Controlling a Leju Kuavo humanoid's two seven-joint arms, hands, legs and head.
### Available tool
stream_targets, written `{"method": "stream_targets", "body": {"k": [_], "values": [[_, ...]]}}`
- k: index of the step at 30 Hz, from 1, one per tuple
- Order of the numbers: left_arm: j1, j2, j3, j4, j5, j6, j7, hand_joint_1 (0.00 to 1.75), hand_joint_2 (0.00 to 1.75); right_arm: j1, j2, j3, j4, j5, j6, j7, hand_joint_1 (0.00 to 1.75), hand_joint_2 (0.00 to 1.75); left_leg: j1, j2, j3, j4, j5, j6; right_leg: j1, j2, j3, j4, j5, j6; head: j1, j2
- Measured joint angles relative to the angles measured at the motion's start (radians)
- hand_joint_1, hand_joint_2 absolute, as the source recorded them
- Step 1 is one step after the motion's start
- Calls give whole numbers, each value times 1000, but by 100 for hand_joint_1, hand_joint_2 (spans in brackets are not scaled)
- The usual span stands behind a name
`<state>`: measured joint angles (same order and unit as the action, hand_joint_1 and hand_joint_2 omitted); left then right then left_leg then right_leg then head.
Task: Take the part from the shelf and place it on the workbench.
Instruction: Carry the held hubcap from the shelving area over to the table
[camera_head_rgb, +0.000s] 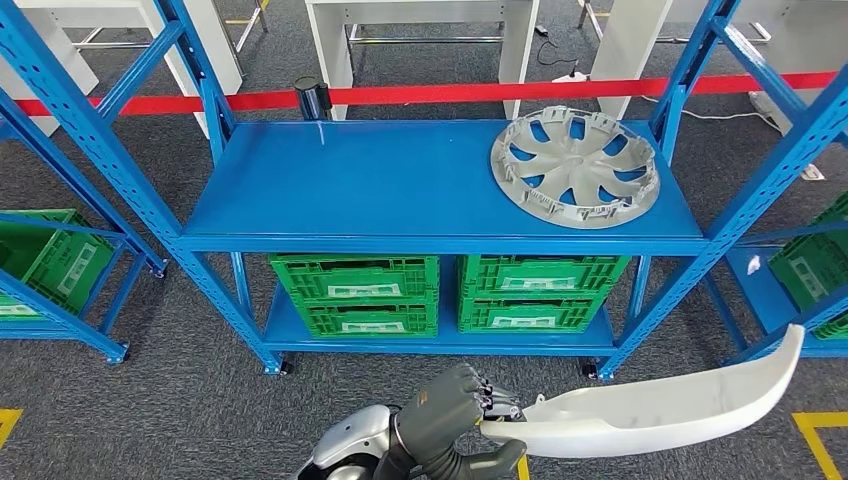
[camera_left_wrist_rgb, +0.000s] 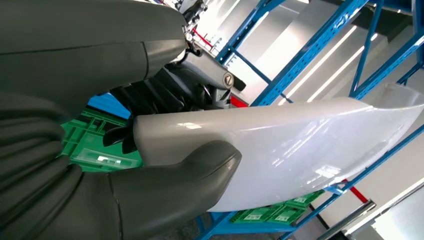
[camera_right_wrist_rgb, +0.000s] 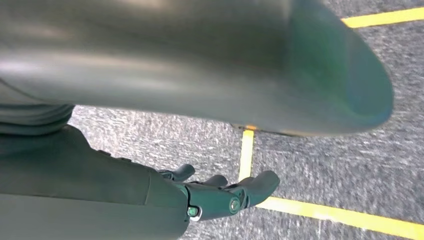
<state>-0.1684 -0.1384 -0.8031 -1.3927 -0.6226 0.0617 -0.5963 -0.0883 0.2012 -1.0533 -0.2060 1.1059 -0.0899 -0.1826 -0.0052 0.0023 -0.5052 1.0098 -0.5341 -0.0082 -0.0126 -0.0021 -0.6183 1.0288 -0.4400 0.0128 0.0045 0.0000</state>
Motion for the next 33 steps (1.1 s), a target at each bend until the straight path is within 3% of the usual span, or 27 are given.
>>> {"method": "stream_targets", "body": {"k": [2, 3, 5, 7, 8, 9, 10, 12, 14, 18, 20, 22, 23, 24, 25, 28, 29, 33], "values": [[-1, -1, -1, 0, 1, 0, 0, 175, 175, 0, 0, 0, 0, 1, 0, 0, 0, 0, -1, 0, -6, -4, 15, 15, -4, 0, -3, -3, 7, 14, 0, 0], [-1, -2, -2, 0, 1, 0, -1, 175, 175, 0, 0, 0, 0, 2, 1, 0, 0, 0, 0, 1, -10, -8, 24, 22, -5, 1, -9, 6, -2, 19, 1, 0], [-3, -3, -2, 1, 1, 0, -1, 175, 175, 1, 0, 0, 0, 4, 1, 1, 0, 0, 3, 4, -25, -13, 42, 34, -6, 2, -43, 83, -65, 27, 7, 0], [-5, -4, -3, 2, 1, 0, -1, 175, 175, 1, 0, 0, 0, 6, 1, 0, 0, 0, 2, 5, -46, -10, 55, 39, -5, 2, -89, 212, -147, 33, 12, 0], [-5, -4, -3, 4, 1, 0, -1, 175, 175, 1, -1, 0, 0, 7, 1, 0, 0, 0, 1, 6, -56, -7, 61, 40, -5, 2, -99, 257, -168, 34, 13, 0], [-5, -4, -3, 6, 1, 0, 0, 175, 175, 2, -1, 0, 0, 7, 1, 0, 0, 0, 0, 6, -65, -4, 66, 39, -5, 2, -88, 262, -169, 35, 14, 0], [-5, -4, -3, 7, 1, 0, 0, 175, 175, 1, -1, 0, 0, 7, 1, -1, 0, 0, 0, 5, -74, 0, 70, 37, -5, 2, -58, 230, -155, 34, 14, 0], [-5, -4, -3, 8, 2, 0, 2, 175, 175, -1, -2, 0, 0, 6, 0, -2, 0, 0, 0, 5, -88, 12, 75, 31, -4, 2, 36, 94, -114, 27, 16, 0], [-6, -5, -4, 8, 3, 1, 5, 175, 175, -4, -3, 0, 0, 6, 1, -2, 0, 0, -3, 5, -97, 22, 79, 22, 0, 3, 88, 6, -95, 15, 16, 0], [-6, -4, -4, 8, 9, 6, 7, 175, 175, -1, -3, 0, 0, 7, 1, -6, 0, 0, -2, 3, -105, 28, 85, -3, 1, 2, 78, -6, -75, -12, 14, 0], [-6, -3, -4, 8, 12, 9, 7, 175, 175, -2, -3, 0, 0, 6, 0, -10, 0, 0, 2, 0, -132, 91, 32, -15, -3, -1, 67, -10, -60, -24, 8, 0], [-5, -1, -4, 9, 13, 10, 7, 175, 175, -1, -4, 0, 0, 7, 0, -15, 0, 0, 6, -1, -172, 210, -49, -26, -3, -1, 51, -9, -48, -27, 2, 0], [-4, 0, -4, 10, 14, 10, 7, 175, 175, -1, -4, 0, 0, 7, 0, -17, 0, 0, 8, -1, -185, 259, -74, -30, -3, -2, 43, -8, -43, -26, 1, 0], [-3, 0, -4, 11, 14, 11, 7, 175, 175, 0, -4, 0, 0, 7, 0, -19, 0, 0, 10, 0, -183, 277, -80, -31, -3, -2, 34, -7, -38, -25, 1, 0], [-2, 1, -4, 11, 14, 11, 7, 175, 175, 0, -4, 0, 0, 6, 0, -20, 0, 0, 11, 0, -163, 260, -69, -32, -3, -2, 27, -5, -33, -23, 0, 0], [-3, 0, -5, 9, 15, 10, 5, 175, 175, -1, -4, -1, 0, -1, 0, -22, 0, 0, 11, 0, -42, 72, -9, -23, -2, -2, 13, 0, -21, -12, -1, 0], [-4, -1, -5, 8, 15, 10, 4, 175, 175, -1, -4, -2, 0, -4, 0, -22, 0, 0, 10, -1, -18, 28, 0, -16, -1, -2, 11, 0, -17, -6, -1, 0], [-5, -3, -5, 7, 16, 9, 3, 175, 175, -2, -4, -3, 0, -2, 0, -29, 0, 0, 3, -1, -18, 2, 20, 16, -4, -1, 5, 0, -6, 22, 0, 0]]}}
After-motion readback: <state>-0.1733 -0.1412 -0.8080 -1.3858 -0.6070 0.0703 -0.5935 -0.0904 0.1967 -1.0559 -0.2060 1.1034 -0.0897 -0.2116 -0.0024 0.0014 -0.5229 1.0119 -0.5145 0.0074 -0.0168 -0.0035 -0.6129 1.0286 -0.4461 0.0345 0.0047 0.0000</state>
